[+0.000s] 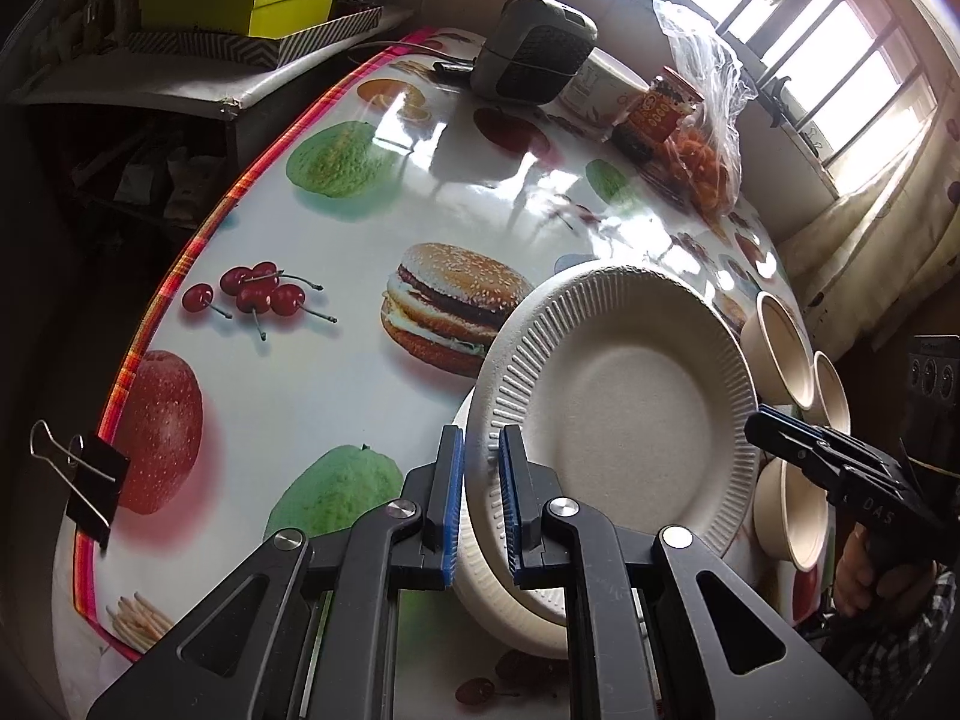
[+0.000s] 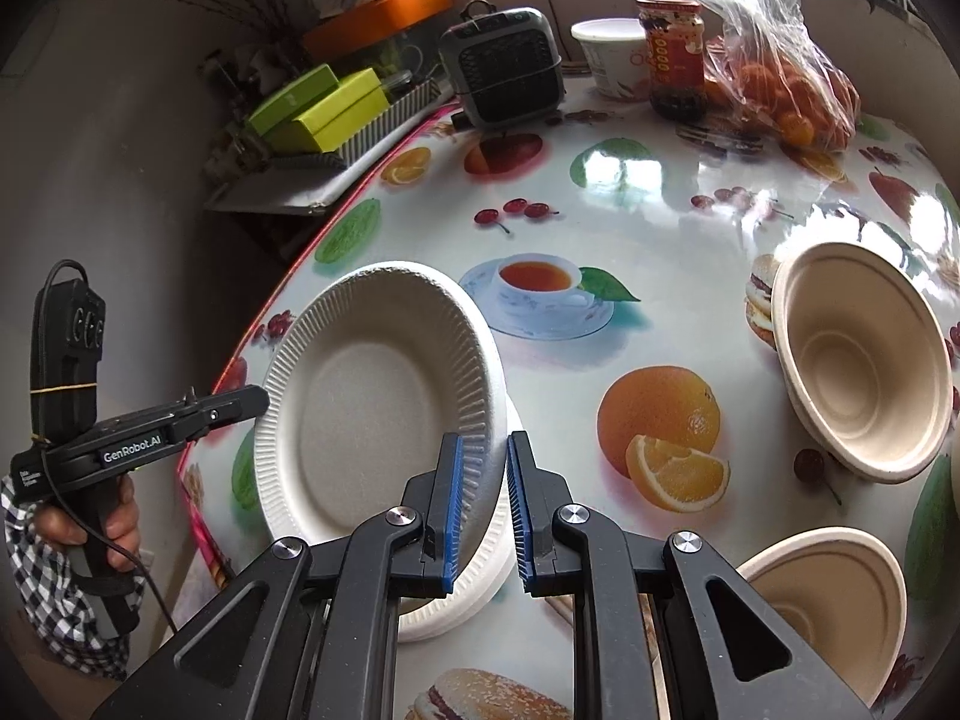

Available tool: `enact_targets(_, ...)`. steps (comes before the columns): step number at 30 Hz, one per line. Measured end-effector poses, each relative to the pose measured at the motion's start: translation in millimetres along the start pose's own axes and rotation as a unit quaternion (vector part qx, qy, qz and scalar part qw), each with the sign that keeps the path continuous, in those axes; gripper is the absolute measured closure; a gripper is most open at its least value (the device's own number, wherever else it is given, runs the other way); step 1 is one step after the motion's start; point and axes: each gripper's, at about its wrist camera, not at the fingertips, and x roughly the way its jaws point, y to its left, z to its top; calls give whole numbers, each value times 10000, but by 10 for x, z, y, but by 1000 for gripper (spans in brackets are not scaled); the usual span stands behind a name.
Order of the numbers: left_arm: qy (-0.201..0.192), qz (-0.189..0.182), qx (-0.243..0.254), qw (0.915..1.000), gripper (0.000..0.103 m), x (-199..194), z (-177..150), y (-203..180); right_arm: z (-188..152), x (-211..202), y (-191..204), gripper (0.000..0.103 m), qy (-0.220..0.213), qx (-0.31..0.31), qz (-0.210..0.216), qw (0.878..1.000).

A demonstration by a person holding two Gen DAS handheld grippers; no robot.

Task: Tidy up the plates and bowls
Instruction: 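Lower the left tool's plate onto the stack while the right tool lowers its plate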

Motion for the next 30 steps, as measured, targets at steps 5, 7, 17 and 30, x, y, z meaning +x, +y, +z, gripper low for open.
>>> enact_targets(5,64,27,9,10000,91,7,-59,18,-83,37,6,88,71,34,14,10000)
enact_targets(7,88,36,8,10000,91,14,-77,23,-111,48,5,88,94,53,12,9999)
enact_targets(17,202,86,27,9998,91,75,-143,29,-189,105,17,88,199,65,-42,9998)
enact_targets(30,261,126,32,9996,91,114,-159,43,-225,165,16,87,263,78,-64,9996)
